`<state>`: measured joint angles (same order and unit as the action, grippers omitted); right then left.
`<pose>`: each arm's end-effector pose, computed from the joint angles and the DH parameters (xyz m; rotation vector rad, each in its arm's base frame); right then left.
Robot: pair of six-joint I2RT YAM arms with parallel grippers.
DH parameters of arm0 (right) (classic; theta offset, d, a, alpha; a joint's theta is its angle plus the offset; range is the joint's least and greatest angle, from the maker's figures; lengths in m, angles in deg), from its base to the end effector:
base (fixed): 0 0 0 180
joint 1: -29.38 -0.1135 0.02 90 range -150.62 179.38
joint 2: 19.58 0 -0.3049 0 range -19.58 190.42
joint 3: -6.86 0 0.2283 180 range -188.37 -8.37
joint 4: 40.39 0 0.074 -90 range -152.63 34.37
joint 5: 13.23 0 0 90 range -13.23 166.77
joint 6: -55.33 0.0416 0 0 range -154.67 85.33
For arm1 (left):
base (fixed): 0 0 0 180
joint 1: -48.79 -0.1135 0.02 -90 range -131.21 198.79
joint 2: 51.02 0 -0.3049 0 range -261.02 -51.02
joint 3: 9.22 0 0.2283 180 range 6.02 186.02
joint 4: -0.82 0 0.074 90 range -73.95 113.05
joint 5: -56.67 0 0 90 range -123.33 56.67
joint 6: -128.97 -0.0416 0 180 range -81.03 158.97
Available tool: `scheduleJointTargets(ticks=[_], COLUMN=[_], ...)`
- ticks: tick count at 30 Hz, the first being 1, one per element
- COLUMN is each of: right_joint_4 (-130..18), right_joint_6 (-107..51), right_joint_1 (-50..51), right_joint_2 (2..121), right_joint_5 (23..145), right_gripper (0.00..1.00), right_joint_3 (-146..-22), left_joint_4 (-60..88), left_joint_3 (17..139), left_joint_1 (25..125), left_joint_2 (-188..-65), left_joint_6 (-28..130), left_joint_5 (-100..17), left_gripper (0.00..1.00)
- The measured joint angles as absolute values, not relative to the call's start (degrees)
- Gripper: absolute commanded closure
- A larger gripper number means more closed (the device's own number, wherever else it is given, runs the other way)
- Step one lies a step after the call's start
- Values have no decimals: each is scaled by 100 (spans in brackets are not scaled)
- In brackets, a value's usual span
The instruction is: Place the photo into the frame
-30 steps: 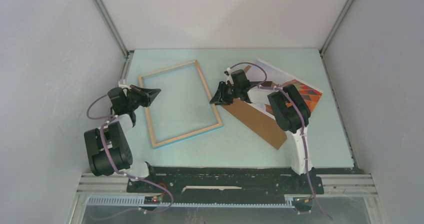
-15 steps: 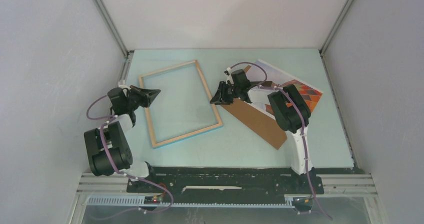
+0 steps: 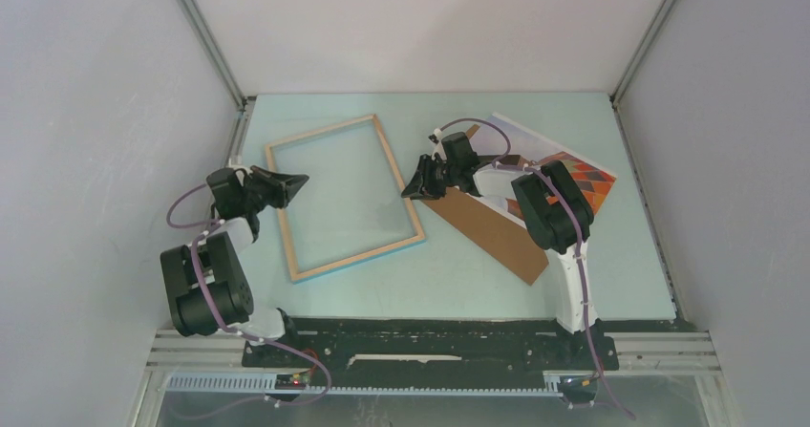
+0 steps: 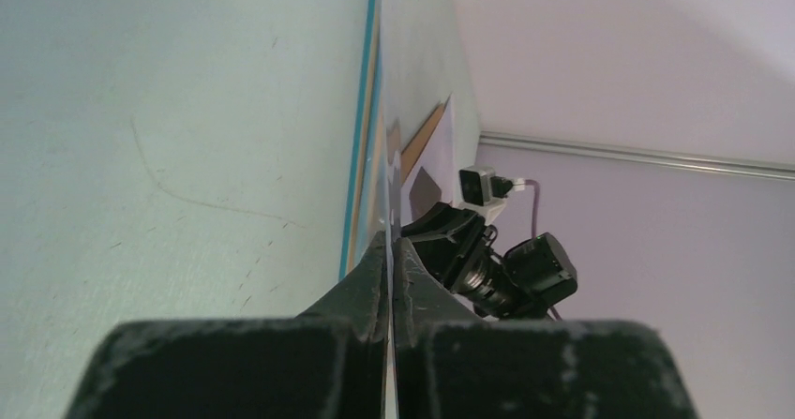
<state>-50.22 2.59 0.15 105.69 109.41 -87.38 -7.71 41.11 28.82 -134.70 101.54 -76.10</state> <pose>0.4028 0.2511 0.1734 -0.1555 2.4651 1.2131 0.2653 0.0664 0.2472 -0.9555 1.8579 -1.2100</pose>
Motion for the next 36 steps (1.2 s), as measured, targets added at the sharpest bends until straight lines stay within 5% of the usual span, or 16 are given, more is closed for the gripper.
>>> scheduleJointTargets(ticks=[7, 14, 19, 29, 36], right_joint_4=[-5022, -4998, -4987, -4980, -4978], right_joint_6=[259, 274, 276, 281, 278], right_joint_1=[17, 15, 15, 6, 4], right_joint_2=[10569, 10569, 10569, 10569, 10569], right_joint_5=[10941, 10987, 11005, 11033, 11033], right_gripper=[62, 63, 63, 63, 63], right_joint_3=[-8738, -8738, -8738, -8738, -8738], left_joint_4=[324, 780, 1047, 2101, 2850], left_joint_3=[4579, 4867, 4887, 5320, 5449], left_joint_1=[2885, 2944, 2950, 3217, 3317], left_joint_2=[-13431, -13431, -13431, -13433, -13437], left_joint_6=[9474, 9098, 8938, 8311, 7738], left_joint_5=[-7572, -7540, -7389, -6786, -6416], left_gripper=[99, 61, 51, 52, 68])
